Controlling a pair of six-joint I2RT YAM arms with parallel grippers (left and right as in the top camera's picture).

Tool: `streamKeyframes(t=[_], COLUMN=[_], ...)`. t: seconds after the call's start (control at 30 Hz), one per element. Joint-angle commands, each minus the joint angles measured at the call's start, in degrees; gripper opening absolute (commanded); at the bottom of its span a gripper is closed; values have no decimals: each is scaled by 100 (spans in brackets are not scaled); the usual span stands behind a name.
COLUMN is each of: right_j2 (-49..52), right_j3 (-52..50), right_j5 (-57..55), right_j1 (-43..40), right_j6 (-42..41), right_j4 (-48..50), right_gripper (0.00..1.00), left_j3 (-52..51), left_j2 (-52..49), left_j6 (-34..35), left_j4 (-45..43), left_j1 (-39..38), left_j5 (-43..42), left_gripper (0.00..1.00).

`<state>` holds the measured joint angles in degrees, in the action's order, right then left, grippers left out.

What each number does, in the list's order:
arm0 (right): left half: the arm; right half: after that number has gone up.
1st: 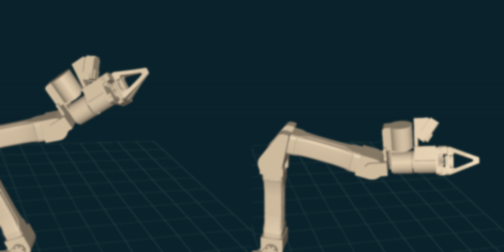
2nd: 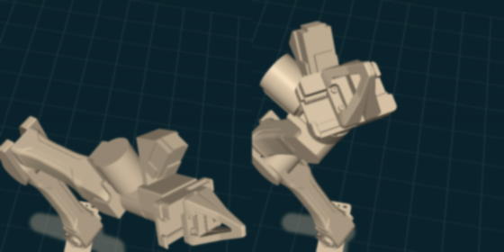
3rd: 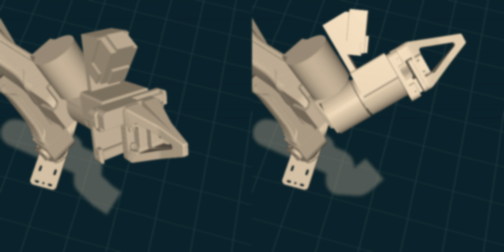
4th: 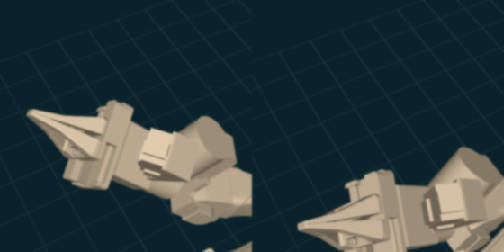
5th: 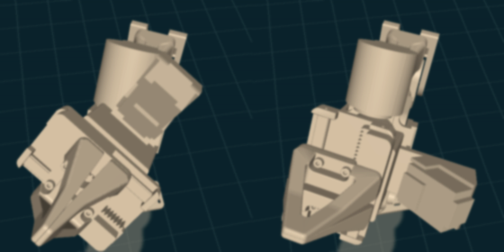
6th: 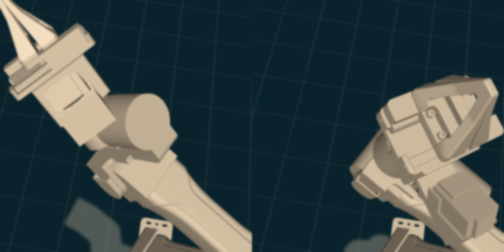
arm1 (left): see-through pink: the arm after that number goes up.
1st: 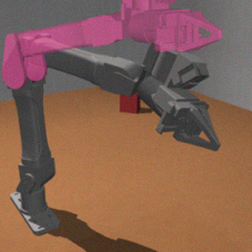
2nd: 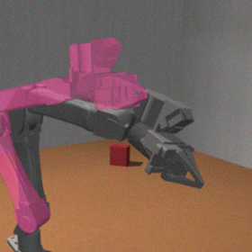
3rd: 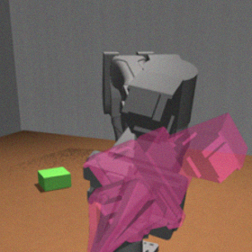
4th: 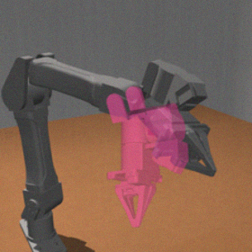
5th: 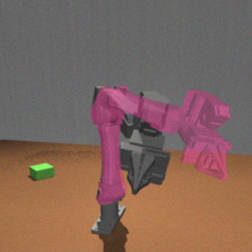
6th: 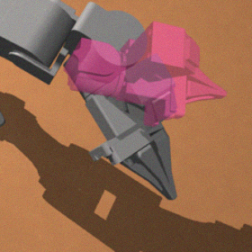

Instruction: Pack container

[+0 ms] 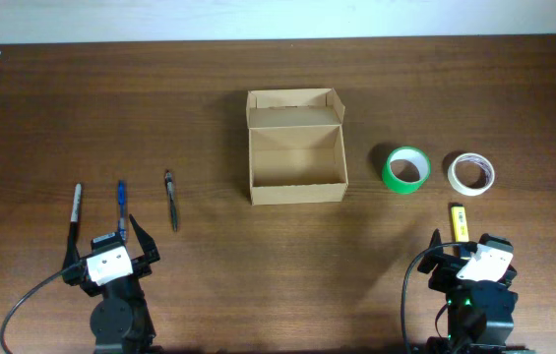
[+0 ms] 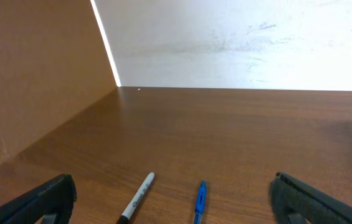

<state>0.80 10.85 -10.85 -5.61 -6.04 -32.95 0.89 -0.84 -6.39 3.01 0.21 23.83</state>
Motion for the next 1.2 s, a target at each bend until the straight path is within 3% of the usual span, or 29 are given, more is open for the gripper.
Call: streamKeyframes(t=[0.0,1.1,1.17], right_j2=[-59,-59,-59], right_j3=[-35,-35,-35], right_j5=[11,11,11], right_j1=[-37,-37,-37], right_j6=[-44,-46,-46], right_j4=[15,15,15], right_gripper=[99,99,99], left_j3=[-37,-37,-37], left_j2=[55,55,55], left_j6=[-35,-33,-33], left_j4=[2,-192,-144], left_j1=[35,33,33], left_j5=[-46,-50,-343], left_gripper=[99,99,99])
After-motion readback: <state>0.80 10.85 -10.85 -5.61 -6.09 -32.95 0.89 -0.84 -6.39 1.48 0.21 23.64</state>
